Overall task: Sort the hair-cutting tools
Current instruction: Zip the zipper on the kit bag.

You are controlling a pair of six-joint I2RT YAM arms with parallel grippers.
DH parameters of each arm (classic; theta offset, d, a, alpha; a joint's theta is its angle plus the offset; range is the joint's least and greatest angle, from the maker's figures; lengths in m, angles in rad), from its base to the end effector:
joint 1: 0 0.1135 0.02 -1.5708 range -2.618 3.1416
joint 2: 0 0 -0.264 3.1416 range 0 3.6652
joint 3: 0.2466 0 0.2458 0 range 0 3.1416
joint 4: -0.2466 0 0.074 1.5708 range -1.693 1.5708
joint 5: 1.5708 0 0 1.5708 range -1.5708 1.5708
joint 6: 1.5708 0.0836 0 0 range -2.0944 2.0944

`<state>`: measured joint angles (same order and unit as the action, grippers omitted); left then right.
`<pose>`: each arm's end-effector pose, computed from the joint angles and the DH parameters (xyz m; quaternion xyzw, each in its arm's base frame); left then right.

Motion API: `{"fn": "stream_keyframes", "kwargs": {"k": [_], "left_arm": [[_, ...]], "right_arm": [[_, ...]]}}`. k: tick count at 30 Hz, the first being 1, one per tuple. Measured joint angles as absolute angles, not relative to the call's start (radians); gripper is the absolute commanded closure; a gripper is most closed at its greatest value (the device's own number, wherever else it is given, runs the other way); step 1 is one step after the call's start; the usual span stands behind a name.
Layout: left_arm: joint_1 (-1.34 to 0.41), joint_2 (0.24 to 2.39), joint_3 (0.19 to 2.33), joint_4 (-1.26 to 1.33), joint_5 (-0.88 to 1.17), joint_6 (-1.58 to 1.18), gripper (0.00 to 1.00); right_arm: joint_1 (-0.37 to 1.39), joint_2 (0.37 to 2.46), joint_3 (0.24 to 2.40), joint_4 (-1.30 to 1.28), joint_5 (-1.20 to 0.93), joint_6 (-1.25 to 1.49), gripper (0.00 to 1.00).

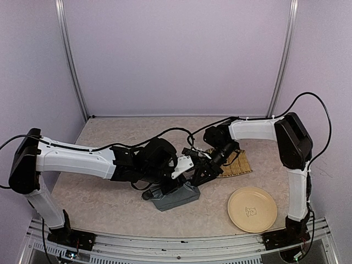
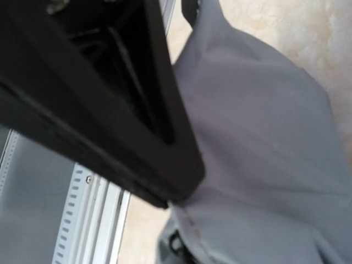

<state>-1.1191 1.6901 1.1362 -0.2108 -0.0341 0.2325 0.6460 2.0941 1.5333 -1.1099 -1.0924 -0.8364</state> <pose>0.1769 -0.3581 0.1922 0.5701 0.7218 -0.1540 0.3610 0.2543 0.2847 0.1543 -0.5571 0.6471 0.5205 0.0068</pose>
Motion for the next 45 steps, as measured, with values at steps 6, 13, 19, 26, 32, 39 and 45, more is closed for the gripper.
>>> {"fn": "stream_keyframes", "kwargs": {"k": [6,13,19,26,32,39,45], "left_arm": [[-1.119,1.708,1.161,-0.220,-0.035,0.211,1.00],[-1.119,1.731,1.198,-0.242,-0.037,0.185,1.00],[-1.123,1.734,1.201,-0.249,-0.039,0.177,1.00],[-1.126,1.734,1.201,-0.255,-0.046,0.184,1.00],[-1.144,1.734,1.203,-0.263,-0.101,0.226,1.00],[-1.165,1.734,1.213,-0.253,-0.147,0.275,1.00],[-1.174,1.732,1.210,-0.235,-0.148,0.313,1.00]], "right_arm": [[0.653,2.100,1.546,-1.114,-1.092,-0.815,0.75],[0.656,2.100,1.576,-1.113,-1.066,-0.767,0.86],[0.656,2.112,1.579,-1.111,-1.054,-0.741,1.00],[0.657,2.113,1.579,-1.132,-1.044,-0.752,1.00],[0.649,2.089,1.579,-1.175,-0.997,-0.812,1.00],[0.635,2.059,1.571,-1.217,-0.960,-0.880,1.00],[0.622,2.057,1.551,-1.230,-0.969,-0.908,1.00]]}}
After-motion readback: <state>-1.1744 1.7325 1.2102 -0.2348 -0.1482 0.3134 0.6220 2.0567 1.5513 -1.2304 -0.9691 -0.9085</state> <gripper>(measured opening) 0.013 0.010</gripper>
